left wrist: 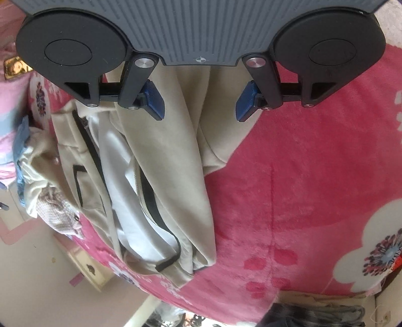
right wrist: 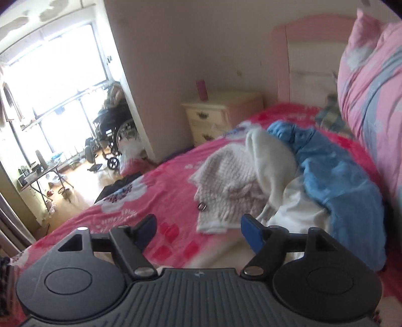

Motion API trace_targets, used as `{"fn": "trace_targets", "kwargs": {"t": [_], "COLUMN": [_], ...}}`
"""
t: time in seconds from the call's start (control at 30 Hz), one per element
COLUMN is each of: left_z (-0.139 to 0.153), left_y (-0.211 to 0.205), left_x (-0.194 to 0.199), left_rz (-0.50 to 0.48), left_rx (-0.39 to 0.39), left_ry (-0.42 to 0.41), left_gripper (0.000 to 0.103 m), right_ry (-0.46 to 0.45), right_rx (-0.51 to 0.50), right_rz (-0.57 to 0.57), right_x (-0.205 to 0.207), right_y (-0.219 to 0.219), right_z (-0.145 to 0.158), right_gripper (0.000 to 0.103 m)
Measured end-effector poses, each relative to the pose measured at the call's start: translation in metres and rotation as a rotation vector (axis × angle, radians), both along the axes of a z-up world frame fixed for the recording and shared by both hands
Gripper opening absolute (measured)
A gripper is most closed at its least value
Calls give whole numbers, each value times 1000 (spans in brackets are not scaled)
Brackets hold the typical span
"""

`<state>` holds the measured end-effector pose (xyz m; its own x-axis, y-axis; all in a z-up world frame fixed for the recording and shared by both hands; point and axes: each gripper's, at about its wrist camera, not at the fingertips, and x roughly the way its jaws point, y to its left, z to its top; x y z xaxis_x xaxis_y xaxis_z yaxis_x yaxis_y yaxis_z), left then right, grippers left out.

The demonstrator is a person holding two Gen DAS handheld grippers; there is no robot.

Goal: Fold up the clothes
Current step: 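Grasp the jacket collar with the right gripper and lift it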

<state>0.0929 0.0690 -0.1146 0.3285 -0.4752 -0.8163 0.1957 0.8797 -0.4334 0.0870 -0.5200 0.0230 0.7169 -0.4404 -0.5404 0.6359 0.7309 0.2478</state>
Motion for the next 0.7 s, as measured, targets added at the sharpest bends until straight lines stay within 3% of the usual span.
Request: {"fn": "trace_targets", "kwargs": {"t": [0.1,0.17,0.27,0.37,0.47,0.57,0.67,0.7], "left_z": [5,8,12,14,22,36,46,47], "left_y": [2,4,11,19,24,29,32,32], "left_x": [-8,-13,-14,-13,-18,-31,-48,-55], "left_rz": [8,15,55,74,74,49,12,-5], "left_rx": [-30,-51,-90,-106,-85,-76,-38,-20], "left_ry": [-6,-9,1,10,-8,-53,-107,-123], "left_gripper": [63,63,63,63,63,63,67,67], "right_ry": [55,46,17,102,287,385,488,518], "right_rx": [153,200,305,488,506,410,389,405], "right_rz": [-27,-36,280,648,884,1018,1076,1096], "right_x": [11,5,-9,-31,-55,-67,-62,-60], "right_y": [-40,-36,24,122,229,306,348,358], "right_z": [11,26,28,-14,-74,-119,-156,-167], "right_gripper": [78,77,78,80,80,80,77,64]}}
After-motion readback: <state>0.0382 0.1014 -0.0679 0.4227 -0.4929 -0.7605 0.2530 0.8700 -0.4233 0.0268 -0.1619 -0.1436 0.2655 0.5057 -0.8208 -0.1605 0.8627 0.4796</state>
